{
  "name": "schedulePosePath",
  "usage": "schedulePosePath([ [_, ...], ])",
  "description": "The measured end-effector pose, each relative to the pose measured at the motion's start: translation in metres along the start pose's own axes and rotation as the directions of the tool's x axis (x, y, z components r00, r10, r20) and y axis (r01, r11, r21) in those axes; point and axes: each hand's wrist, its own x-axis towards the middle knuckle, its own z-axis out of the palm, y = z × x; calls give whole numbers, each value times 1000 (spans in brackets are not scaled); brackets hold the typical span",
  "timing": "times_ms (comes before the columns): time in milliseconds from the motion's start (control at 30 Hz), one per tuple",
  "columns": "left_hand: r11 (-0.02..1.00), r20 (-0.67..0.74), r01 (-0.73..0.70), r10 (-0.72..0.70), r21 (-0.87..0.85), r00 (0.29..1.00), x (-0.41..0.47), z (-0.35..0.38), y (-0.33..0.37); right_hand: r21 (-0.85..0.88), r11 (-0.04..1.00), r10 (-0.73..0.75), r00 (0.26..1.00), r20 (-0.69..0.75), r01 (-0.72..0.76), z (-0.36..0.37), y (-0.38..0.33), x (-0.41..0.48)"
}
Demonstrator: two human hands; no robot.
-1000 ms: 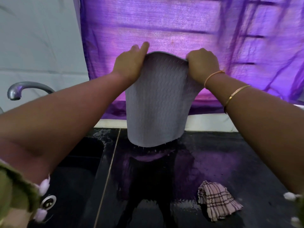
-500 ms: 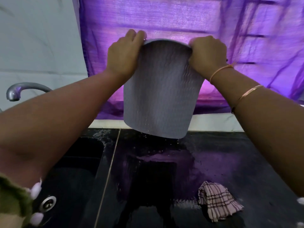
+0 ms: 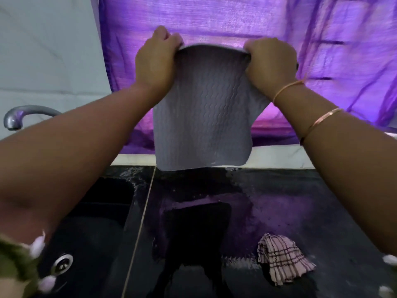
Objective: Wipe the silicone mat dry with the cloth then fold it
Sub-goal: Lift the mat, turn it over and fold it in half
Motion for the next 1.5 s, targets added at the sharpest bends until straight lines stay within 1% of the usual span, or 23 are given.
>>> schedulePosePath([
  [33,1000,52,7,-8,31,999,0,1,-1,-9,1000,-8,999,48,8,2,-1,-2],
  [100,993,212,-4,-21,118,977,-4,7,-3,2,1000,6,974,225,-7,10,-5,-10],
  [133,992,242,-8,-24,128,970,-7,10,-6,27,999,11,960,279,-19,14,-6,-14],
  [167,994,233,-8,-18,110,972,-11,11,-8,58,998,10,958,288,-28,16,-7,-17],
  [267,997,112,-7,-1,79,994,-17,10,-12,107,993,22,976,217,-47,11,-5,-16],
  [333,996,68,-22,16,87,998,-18,7,-10,123,991,27,974,223,-56,8,-5,-12],
  [433,994,75,-39,32,101,997,-17,5,-9,131,989,31,964,262,-67,8,-5,-11],
  [633,993,164,-22,3,116,987,-18,8,-12,147,983,55,940,337,-110,14,-9,-13],
  [733,994,173,-7,-11,105,985,-20,7,-15,147,983,57,948,312,-108,14,-10,-18],
  [867,997,129,-33,24,65,991,-31,-10,-14,144,985,68,976,206,-99,0,-15,-38],
  [967,996,74,-79,82,-34,994,-73,-30,-13,129,990,41,993,107,-55,-11,-24,-82],
  [1033,987,99,-94,107,-127,989,-124,-38,-11,122,992,29,995,92,-40,-9,-33,-129],
  [1067,980,141,-88,114,-177,984,-155,-42,-9,124,992,21,993,120,-36,-7,-40,-155],
  [1133,965,255,-47,114,-258,960,-215,-48,-4,133,990,10,974,227,-41,0,-55,-206],
  [1233,961,415,37,84,-275,906,-289,-47,-2,178,982,-4,933,361,-65,11,-75,-268],
  [1300,958,503,85,67,-274,862,-322,-46,-3,178,981,-9,890,456,-82,17,-86,-299],
  [1433,962,593,61,114,-266,797,-362,-48,-6,154,981,-1,786,618,-120,20,-94,-343],
  [1500,958,626,64,130,-278,769,-377,-51,-4,214,966,-42,732,680,-143,18,-91,-360],
])
